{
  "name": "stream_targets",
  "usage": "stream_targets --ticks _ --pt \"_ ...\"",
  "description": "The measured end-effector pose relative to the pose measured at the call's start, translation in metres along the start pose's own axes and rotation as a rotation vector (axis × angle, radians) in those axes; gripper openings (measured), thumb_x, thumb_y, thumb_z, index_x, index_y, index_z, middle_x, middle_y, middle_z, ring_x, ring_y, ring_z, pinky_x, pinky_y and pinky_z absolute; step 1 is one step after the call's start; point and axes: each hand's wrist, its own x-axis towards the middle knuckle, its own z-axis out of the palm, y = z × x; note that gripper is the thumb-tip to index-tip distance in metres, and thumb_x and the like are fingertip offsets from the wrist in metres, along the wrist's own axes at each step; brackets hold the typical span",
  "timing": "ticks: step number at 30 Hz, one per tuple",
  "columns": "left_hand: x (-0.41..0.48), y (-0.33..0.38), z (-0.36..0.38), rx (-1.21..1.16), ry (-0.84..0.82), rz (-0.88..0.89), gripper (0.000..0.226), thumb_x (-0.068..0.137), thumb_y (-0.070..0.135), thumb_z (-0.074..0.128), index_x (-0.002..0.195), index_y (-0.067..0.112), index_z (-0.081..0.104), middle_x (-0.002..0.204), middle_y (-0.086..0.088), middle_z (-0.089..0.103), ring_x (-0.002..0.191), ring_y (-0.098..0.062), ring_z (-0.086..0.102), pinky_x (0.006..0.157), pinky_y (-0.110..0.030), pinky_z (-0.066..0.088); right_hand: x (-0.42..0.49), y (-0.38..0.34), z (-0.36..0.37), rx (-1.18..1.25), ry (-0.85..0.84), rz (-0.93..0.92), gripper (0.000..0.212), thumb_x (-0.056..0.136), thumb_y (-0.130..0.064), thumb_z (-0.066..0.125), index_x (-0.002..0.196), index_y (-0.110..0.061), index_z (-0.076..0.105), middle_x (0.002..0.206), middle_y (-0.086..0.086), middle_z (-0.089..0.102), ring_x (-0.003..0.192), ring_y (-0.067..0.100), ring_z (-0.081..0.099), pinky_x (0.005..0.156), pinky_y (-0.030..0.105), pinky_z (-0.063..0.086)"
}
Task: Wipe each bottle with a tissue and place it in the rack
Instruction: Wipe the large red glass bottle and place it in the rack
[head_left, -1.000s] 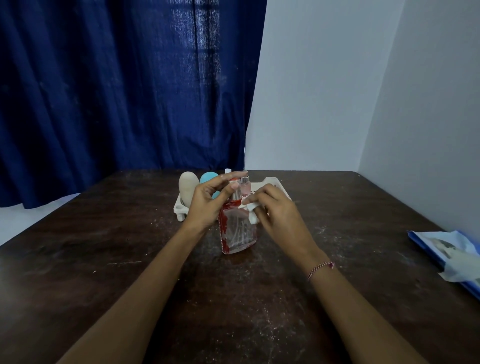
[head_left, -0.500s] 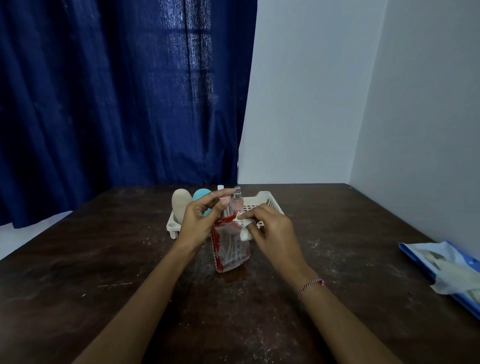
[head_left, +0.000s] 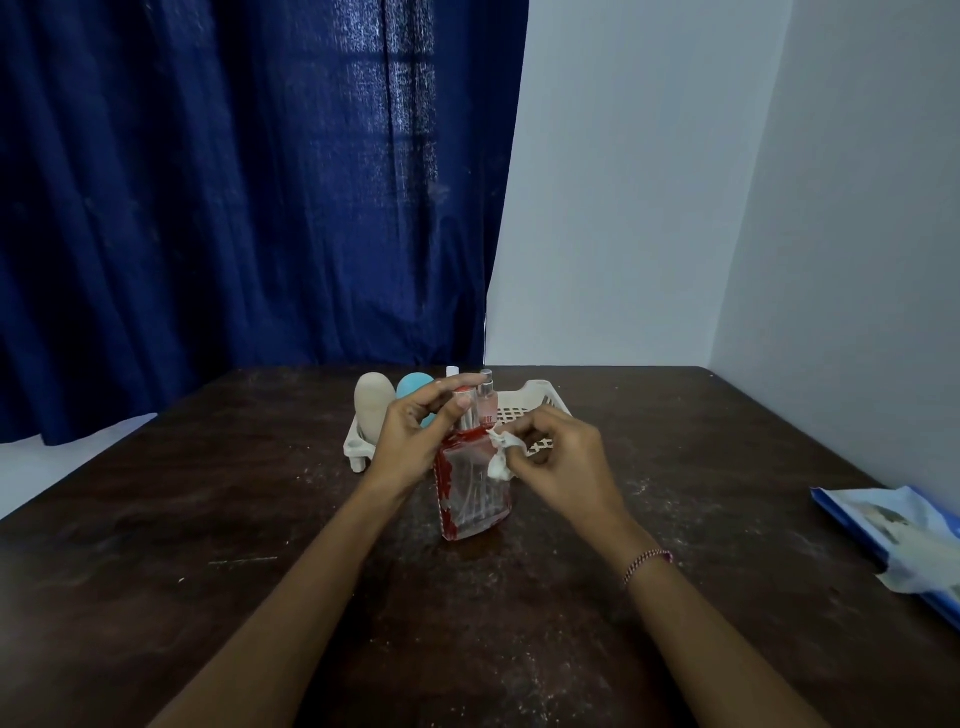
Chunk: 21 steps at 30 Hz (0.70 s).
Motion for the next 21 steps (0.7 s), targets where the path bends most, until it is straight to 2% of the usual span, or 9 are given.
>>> stream_targets --ticks 4,7,10,12,16,18,21 --pt "0.002 -0.002 -0.002 -0.003 0.002 -0.001 0.021 0.092 0.011 0.052 0.101 0.025 0.065 0.095 0.032 0.067 0.101 0.007 0.061 0.072 -0.013 0.051 0.001 0.005 -0.001 -0.059 -0.007 0.036 0.009 0.075 -0.001 0.068 0.083 -0.007 0.069 0.085 0.005 0.068 0.075 0.011 0.059 0.067 0.009 0.045" --pt "0.002 -0.005 -0.002 0.002 0.021 0.002 0.019 0.092 0.012 0.053 0.102 0.023 0.065 0.095 0.03 0.066 0.099 0.005 0.062 0.071 -0.012 0.051 -0.001 0.003 -0.001 -0.045 -0.013 -0.029 0.011 0.076 -0.001 0.069 0.085 -0.008 0.07 0.086 0.002 0.068 0.076 0.007 0.059 0.069 0.01 0.046" --pt "0.004 -0.01 -0.004 -0.008 0.051 -0.011 0.017 0.09 0.017 0.055 0.101 0.023 0.067 0.098 0.021 0.069 0.102 -0.008 0.064 0.076 -0.019 0.054 -0.003 -0.005 0.001 0.01 -0.113 -0.088 0.016 0.075 0.001 0.069 0.088 -0.008 0.072 0.087 -0.004 0.063 0.08 0.006 0.06 0.069 0.016 0.052" --pt "0.004 -0.012 -0.005 -0.031 0.077 -0.037 0.016 0.09 0.02 0.056 0.099 0.026 0.067 0.097 0.017 0.071 0.102 -0.011 0.065 0.077 -0.021 0.055 -0.002 -0.007 0.0 0.002 -0.175 -0.091 0.018 0.075 0.0 0.069 0.09 -0.009 0.073 0.086 -0.006 0.061 0.08 0.006 0.059 0.069 0.016 0.052" --pt "0.003 -0.009 0.0 -0.107 0.085 -0.167 0.014 0.092 0.021 0.054 0.096 0.028 0.066 0.087 0.012 0.073 0.084 -0.004 0.069 0.064 -0.015 0.054 0.002 -0.001 -0.005 -0.051 -0.149 -0.017 0.023 0.078 -0.002 0.07 0.098 -0.012 0.07 0.088 -0.008 0.06 0.079 0.004 0.058 0.074 0.018 0.052" --pt "0.004 -0.011 0.0 -0.096 0.068 -0.192 0.014 0.092 0.024 0.053 0.097 0.025 0.067 0.087 0.008 0.072 0.08 -0.004 0.069 0.064 -0.015 0.053 0.0 -0.004 -0.003 -0.031 -0.103 0.022 0.026 0.079 -0.003 0.069 0.102 -0.014 0.065 0.089 -0.007 0.06 0.082 0.005 0.058 0.074 0.017 0.052" --pt "0.004 -0.013 -0.001 -0.093 0.071 -0.206 0.019 0.094 0.028 0.05 0.095 0.021 0.068 0.086 0.003 0.072 0.078 -0.006 0.068 0.066 -0.017 0.054 -0.003 -0.01 0.004 0.035 -0.131 -0.051 0.019 0.078 0.0 0.069 0.092 -0.012 0.066 0.09 -0.005 0.061 0.084 0.006 0.059 0.071 0.014 0.052"
